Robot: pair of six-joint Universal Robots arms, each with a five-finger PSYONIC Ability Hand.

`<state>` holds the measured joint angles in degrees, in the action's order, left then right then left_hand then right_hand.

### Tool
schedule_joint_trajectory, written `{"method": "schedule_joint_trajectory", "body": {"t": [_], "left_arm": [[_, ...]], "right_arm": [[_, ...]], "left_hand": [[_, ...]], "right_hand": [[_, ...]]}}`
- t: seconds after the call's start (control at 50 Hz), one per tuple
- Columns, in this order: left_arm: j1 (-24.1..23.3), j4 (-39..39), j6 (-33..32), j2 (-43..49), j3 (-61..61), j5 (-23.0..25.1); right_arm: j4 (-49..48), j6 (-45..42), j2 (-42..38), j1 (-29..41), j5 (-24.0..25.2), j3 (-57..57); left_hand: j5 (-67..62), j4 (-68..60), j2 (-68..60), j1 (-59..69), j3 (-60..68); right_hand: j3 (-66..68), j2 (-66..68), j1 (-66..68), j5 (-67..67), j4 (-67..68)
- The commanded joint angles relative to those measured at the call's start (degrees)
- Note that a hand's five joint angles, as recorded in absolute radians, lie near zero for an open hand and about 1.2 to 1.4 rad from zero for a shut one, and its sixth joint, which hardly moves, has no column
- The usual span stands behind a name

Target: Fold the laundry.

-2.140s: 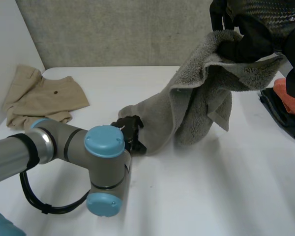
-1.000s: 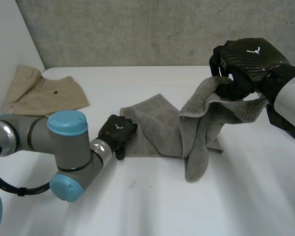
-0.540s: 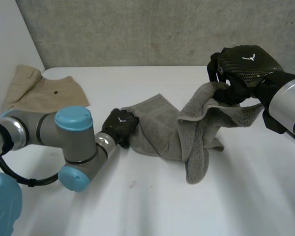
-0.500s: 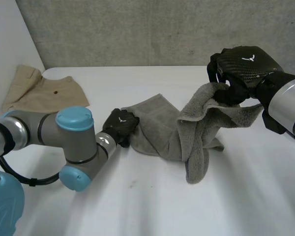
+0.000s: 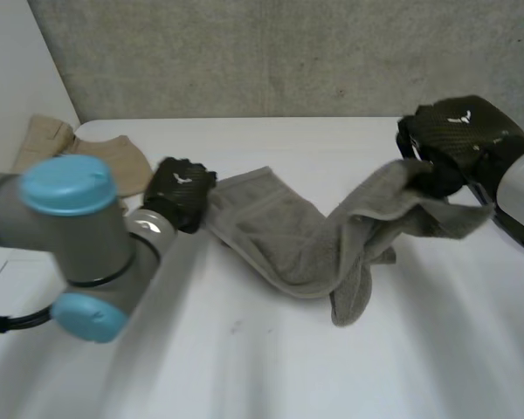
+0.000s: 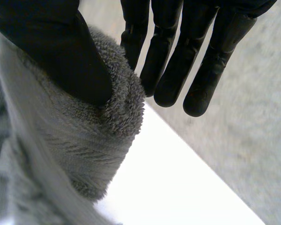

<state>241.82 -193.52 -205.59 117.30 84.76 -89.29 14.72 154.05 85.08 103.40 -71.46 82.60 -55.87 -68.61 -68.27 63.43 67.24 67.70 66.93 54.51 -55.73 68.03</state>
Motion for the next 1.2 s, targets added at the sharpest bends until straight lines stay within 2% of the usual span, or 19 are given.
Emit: {"method": "schedule_joint_trajectory", "body": {"t": [0.02, 0.14, 0.22, 0.3, 0.32, 0.38, 0.42, 0.48, 0.54, 0.62, 0.7, 0.86, 0.94, 0.98, 1.0, 1.02, 1.04, 1.12, 1.2], "left_arm": [[5.9, 0.5, -0.6, -14.2, 12.1, 0.0], [7.9, -0.3, -0.4, -10.6, 9.7, 0.1], [9.1, -1.3, 0.4, -4.0, -0.3, -0.4], [8.8, -2.0, 1.7, 1.6, -14.2, -0.9], [8.8, -3.1, 3.6, 2.3, -19.6, -1.1], [9.0, -6.0, 8.2, 2.3, -25.9, -2.3], [10.0, -9.5, 13.0, 1.9, -28.5, -5.1], [10.2, -13.0, 16.7, 0.0, -28.1, -8.5], [10.4, -13.6, 16.7, -2.6, -25.3, -8.8], [10.5, -13.5, 16.7, -6.5, -15.0, -6.3], [10.5, -13.5, 16.7, -7.6, -4.7, -2.4], [10.8, -13.5, 16.4, -3.1, 8.2, -0.4], [10.5, -13.4, 15.8, -0.1, 9.8, -0.4], [10.4, -13.4, 15.7, -0.1, 10.1, -0.4], [10.4, -13.3, 15.7, -0.1, 10.2, -0.4], [10.4, -13.3, 15.7, -0.7, 10.4, -0.4], [10.4, -13.3, 15.7, -1.1, 10.5, -0.4], [10.4, -13.3, 15.8, -4.3, 11.2, -0.4], [10.4, -13.4, 16.3, -6.3, 12.5, -0.1]], "right_arm": [[9.7, -19.9, -7.1, -4.2, -1.2, 0.2], [8.6, -21.8, -15.0, -3.7, -2.1, -3.6], [2.8, -18.5, -21.1, -3.6, -3.6, -11.0], [-9.2, -11.4, -22.8, -3.1, -7.2, -19.0], [-15.4, -8.4, -22.7, -2.6, -8.5, -21.2], [-24.4, -5.0, -21.8, -2.2, -9.7, -23.3], [-29.8, -2.9, -19.4, -2.1, -10.2, -23.9], [-28.4, -2.6, -17.5, -2.0, -9.3, -24.9], [-22.8, -2.6, -17.0, -2.1, -6.7, -25.1], [-12.0, -3.5, -17.5, -2.3, -2.4, -24.2], [-4.7, -8.4, -18.5, -2.4, -1.2, -21.4], [-3.3, -20.2, -25.9, -1.3, -1.7, -12.4], [-3.3, -20.1, -31.7, 0.7, -3.1, -11.8], [-3.4, -19.8, -32.3, 0.9, -4.2, -11.8], [-3.6, -19.5, -32.3, 0.9, -4.6, -11.7], [-4.4, -18.1, -32.3, 1.0, -4.9, -11.1], [-5.0, -17.0, -32.3, 0.9, -4.9, -10.7], [-8.1, -9.0, -29.5, 0.1, -4.7, -7.7], [-10.6, 0.2, -21.3, -2.0, -4.0, -2.4]], "left_hand": [[-14.1, -11.4, -11.7, 16.6, 12.8], [-14.1, -11.4, -11.7, 16.6, 12.8], [-14.1, -11.4, -11.7, 16.6, 12.8], [-14.1, -11.4, -11.7, 16.6, 12.8], [-14.1, -11.4, -11.7, 16.6, 12.8], [-14.1, -11.4, -11.7, 16.6, 12.8], [-14.1, -11.4, -11.7, 16.6, 12.8], [-14.1, -11.4, -11.7, 16.6, 12.8], [-14.1, -11.4, -11.7, 16.6, 12.8], [-14.1, -11.4, -11.7, 16.6, 12.8], [-14.1, -11.4, -11.7, 16.6, 12.8], [-14.1, -11.4, -11.7, 16.6, 12.8], [-14.1, -11.4, -11.7, 16.6, 12.8], [-14.1, -11.4, -11.7, 16.6, 12.8], [-14.1, -11.4, -11.7, 16.6, 12.8], [-14.1, -11.4, -11.7, 16.6, 12.8], [-14.1, -11.4, -11.7, 16.6, 12.8], [-14.1, -11.4, -11.7, 16.6, 12.8], [-14.1, -11.4, -11.7, 16.6, 12.8]], "right_hand": [[12.3, 13.1, 25.5, -14.3, 12.0], [12.3, 13.1, 25.5, -14.3, 12.0], [12.3, 13.1, 25.5, -14.3, 12.0], [12.3, 13.1, 25.5, -14.3, 12.0], [12.3, 13.1, 25.5, -14.3, 12.0], [12.3, 13.1, 25.5, -14.3, 12.0], [12.3, 13.1, 25.5, -14.3, 12.0], [12.3, 13.1, 25.5, -14.3, 12.0], [12.3, 13.1, 25.5, -14.3, 12.0], [12.3, 13.1, 25.5, -14.3, 12.0], [12.3, 13.1, 25.5, -14.3, 12.0], [12.3, 13.1, 25.5, -14.3, 12.0], [12.3, 13.1, 25.5, -14.3, 12.0], [-1.3, -0.6, 11.8, -0.6, -1.7], [-14.8, -14.0, -1.6, 12.8, -15.1], [-44.2, -43.4, -31.0, 42.2, -44.5], [-55.6, -54.9, -42.5, 53.7, -56.0], [-57.7, -56.9, -44.5, 55.7, -58.0], [-57.7, -56.9, -44.5, 55.7, -58.0]]}}
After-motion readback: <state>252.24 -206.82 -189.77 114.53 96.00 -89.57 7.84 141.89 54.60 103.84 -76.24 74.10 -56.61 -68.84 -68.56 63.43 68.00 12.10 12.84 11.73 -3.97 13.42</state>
